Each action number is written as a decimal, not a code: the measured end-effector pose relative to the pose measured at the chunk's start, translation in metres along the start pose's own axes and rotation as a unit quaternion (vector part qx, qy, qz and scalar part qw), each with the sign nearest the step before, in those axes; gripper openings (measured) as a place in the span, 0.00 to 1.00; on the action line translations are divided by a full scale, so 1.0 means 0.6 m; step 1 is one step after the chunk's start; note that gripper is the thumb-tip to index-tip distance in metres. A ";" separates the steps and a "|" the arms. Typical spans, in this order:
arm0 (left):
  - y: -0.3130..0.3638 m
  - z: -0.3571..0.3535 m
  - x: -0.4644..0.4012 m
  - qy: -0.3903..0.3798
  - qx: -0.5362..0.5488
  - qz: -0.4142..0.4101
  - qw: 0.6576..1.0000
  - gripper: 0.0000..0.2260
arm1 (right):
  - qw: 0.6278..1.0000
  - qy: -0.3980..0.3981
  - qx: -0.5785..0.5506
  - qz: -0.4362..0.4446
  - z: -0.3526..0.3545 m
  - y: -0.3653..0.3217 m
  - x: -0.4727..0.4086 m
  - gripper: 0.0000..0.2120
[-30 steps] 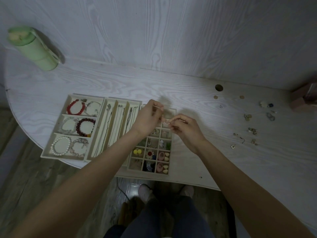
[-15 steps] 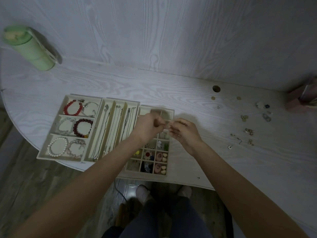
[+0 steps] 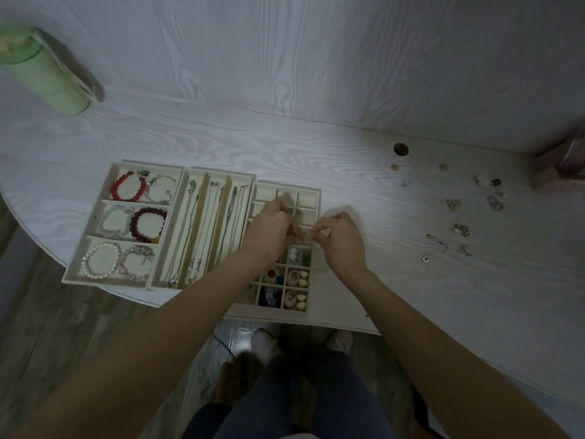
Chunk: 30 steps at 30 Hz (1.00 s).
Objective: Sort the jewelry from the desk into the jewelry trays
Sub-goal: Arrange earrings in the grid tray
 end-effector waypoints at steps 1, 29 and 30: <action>0.002 -0.001 -0.002 -0.004 -0.014 -0.004 1.000 0.05 | 1.000 -0.006 0.008 0.002 -0.003 0.001 0.000 0.04; -0.004 0.009 0.032 -0.051 -0.145 -0.086 0.984 0.18 | 0.986 -0.053 0.133 0.085 0.001 -0.034 0.002 0.13; -0.002 0.007 0.033 -0.054 -0.164 -0.093 0.981 0.19 | 0.985 -0.063 0.135 0.083 0.004 -0.033 0.004 0.14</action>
Point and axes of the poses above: each hand's wrist, its own x-axis away from the middle knuckle, its own z-axis out of the back of the hand, y = z × x, the point moved 9 cm from there along -x, towards the middle knuckle, and after that the axes turned 1 degree about y, right-handed, at the moved point
